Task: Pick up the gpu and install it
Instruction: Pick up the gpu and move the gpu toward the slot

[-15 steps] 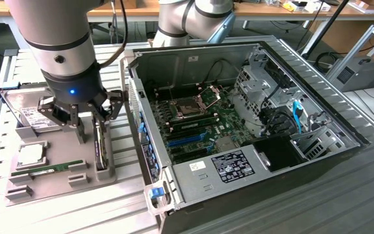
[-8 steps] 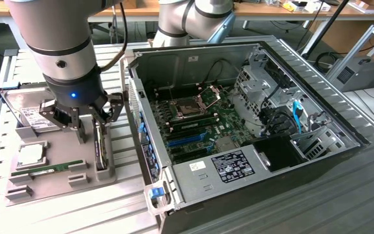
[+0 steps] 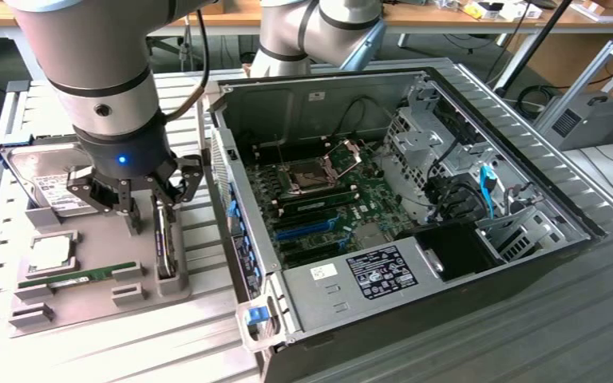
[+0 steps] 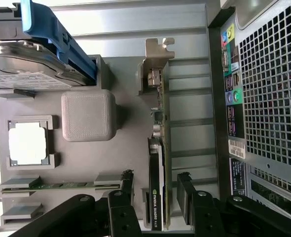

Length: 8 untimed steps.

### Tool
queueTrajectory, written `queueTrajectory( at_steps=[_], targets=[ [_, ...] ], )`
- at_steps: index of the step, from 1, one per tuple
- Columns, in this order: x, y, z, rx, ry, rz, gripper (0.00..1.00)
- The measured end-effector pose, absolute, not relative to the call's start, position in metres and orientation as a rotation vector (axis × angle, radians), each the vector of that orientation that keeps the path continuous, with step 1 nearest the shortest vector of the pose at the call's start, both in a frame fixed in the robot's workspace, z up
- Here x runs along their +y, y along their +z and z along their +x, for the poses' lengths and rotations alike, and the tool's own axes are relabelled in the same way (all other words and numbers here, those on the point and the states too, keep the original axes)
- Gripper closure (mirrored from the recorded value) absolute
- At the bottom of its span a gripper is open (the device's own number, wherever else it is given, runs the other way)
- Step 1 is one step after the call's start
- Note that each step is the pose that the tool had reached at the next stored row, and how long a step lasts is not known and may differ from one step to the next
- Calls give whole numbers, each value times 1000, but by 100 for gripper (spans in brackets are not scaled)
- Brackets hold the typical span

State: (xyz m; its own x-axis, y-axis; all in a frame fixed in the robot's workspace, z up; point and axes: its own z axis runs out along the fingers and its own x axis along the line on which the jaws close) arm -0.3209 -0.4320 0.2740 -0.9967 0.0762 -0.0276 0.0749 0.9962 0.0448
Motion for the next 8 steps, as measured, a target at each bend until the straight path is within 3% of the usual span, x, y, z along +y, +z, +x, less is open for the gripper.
queueTrajectory(
  at_steps=[8],
  targets=[
    [-432, 273, -319, 3109, 68, 118, 52]
  ],
)
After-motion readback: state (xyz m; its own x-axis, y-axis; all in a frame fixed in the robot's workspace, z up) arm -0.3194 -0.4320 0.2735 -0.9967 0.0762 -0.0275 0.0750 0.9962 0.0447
